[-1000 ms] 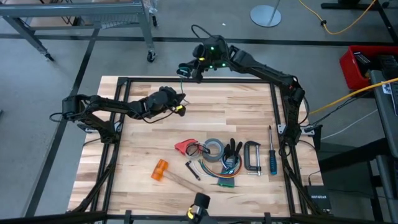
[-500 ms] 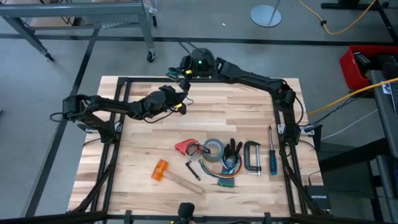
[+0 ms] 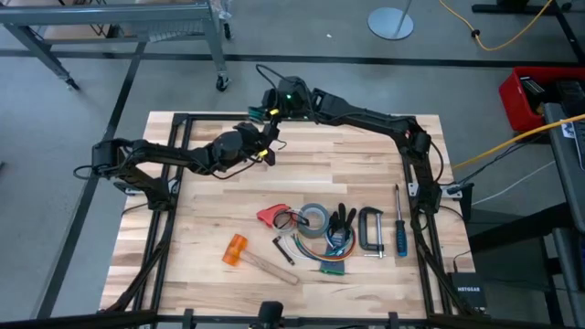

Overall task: Coil cords
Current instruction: Coil the green cable wire on the black spool

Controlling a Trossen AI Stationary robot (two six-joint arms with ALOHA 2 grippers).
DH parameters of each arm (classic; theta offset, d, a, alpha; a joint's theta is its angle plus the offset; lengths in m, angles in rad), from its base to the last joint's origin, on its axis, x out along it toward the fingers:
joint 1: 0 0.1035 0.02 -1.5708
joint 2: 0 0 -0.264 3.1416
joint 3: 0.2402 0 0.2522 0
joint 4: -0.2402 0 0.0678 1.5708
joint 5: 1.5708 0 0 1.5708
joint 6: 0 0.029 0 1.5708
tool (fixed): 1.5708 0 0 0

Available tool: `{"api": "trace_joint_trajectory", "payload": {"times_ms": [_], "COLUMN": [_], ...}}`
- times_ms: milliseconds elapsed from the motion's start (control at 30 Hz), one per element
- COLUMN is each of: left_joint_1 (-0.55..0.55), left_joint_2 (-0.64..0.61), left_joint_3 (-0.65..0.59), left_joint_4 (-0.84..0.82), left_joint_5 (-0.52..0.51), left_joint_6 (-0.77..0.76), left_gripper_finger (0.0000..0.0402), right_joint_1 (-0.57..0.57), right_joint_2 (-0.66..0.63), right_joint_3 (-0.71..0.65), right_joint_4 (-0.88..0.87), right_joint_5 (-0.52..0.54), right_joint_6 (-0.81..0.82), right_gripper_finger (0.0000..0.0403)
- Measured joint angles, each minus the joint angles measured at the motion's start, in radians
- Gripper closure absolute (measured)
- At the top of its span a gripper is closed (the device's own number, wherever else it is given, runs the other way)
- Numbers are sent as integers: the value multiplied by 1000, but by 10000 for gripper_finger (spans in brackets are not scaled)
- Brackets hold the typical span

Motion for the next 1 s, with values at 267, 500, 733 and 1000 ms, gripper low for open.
{"api": "trace_joint_trajectory", "payload": {"times_ms": [267, 500, 733, 1000], "left_joint_1": [5, 3, 3, 3], "left_joint_2": [0, 0, 0, 0], "left_joint_3": [0, 0, 0, 0], "left_joint_4": [37, 34, 24, -61], "left_joint_5": [1, 24, 54, 68], "left_joint_6": [-3, -4, 1, 1], "left_gripper_finger": [401, 401, 401, 401], "right_joint_1": [-1, -1, 0, 0], "right_joint_2": [0, 0, 0, 0], "right_joint_3": [0, 1, 1, 1], "right_joint_4": [-96, -194, -315, -442], "right_joint_5": [2, 45, 82, 106], "right_joint_6": [2, -30, -86, -132], "right_gripper_finger": [402, 402, 402, 402]}}
